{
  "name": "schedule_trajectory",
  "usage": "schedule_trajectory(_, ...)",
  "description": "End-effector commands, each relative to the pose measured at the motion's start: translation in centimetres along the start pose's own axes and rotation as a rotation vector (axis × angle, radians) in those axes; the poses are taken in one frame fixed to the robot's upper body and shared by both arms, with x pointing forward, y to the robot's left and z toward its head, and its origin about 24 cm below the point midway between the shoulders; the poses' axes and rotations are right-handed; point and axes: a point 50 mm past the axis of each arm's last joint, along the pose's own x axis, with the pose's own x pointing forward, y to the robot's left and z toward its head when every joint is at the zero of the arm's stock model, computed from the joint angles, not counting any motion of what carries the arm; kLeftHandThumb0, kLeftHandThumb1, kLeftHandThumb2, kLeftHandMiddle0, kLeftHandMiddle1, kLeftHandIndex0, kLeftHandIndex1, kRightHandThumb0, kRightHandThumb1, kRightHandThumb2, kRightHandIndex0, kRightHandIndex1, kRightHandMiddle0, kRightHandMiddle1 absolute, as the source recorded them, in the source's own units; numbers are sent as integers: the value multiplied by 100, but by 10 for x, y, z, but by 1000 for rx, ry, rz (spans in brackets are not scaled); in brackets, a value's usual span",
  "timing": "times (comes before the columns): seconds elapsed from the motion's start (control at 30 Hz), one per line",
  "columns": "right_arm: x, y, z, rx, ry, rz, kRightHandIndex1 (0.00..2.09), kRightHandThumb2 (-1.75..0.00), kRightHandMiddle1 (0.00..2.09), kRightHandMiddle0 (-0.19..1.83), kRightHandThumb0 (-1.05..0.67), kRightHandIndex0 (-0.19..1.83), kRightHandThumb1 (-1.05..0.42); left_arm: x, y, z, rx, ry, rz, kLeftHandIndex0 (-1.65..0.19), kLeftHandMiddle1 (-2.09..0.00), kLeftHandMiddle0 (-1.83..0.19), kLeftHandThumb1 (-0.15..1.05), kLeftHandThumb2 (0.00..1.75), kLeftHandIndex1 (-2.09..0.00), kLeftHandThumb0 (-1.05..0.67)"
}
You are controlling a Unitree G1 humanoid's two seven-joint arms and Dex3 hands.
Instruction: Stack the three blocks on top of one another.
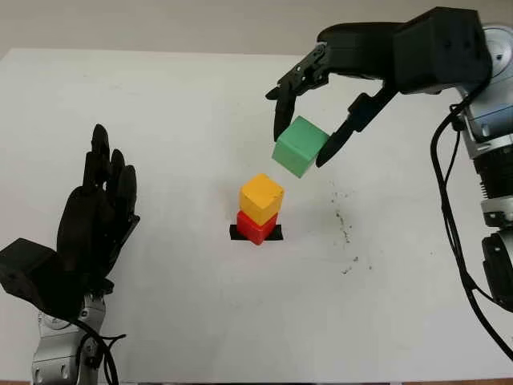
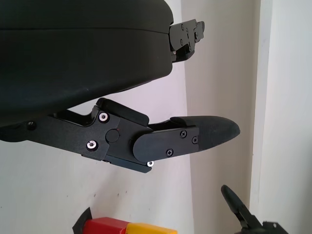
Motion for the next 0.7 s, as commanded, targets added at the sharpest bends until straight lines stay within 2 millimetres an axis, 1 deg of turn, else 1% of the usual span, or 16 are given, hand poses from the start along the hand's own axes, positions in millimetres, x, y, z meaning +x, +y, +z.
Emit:
schedule_trajectory(0.0,1,-4,11,1,-21,-16,3,-6,148,50,-42,32,-86,-3,-1,1,11,-1,-5,19,-2,19,105,52,0,-71)
schedule_trajectory(0.1,4,2,12,36,-21,-26,4,-6,154,45,-45,34,-87,-3,-1,0,18,-2,-13,19,0,19,105,54,0,-70)
schedule_trajectory(0.23,5,8,14,95,-5,-40,3,-6,158,40,-43,32,-88,-3,-1,-2,13,4,-11,19,-1,19,105,54,0,-70)
schedule_trajectory(0.37,5,12,18,131,16,-51,1,-6,160,34,-45,26,-91,-2,-1,-3,13,4,-16,19,0,19,105,54,0,-69)
schedule_trajectory(0.67,6,15,15,237,8,-19,3,-6,162,34,-45,27,-91,-5,-1,-4,26,-1,-10,19,-1,19,105,55,0,-68)
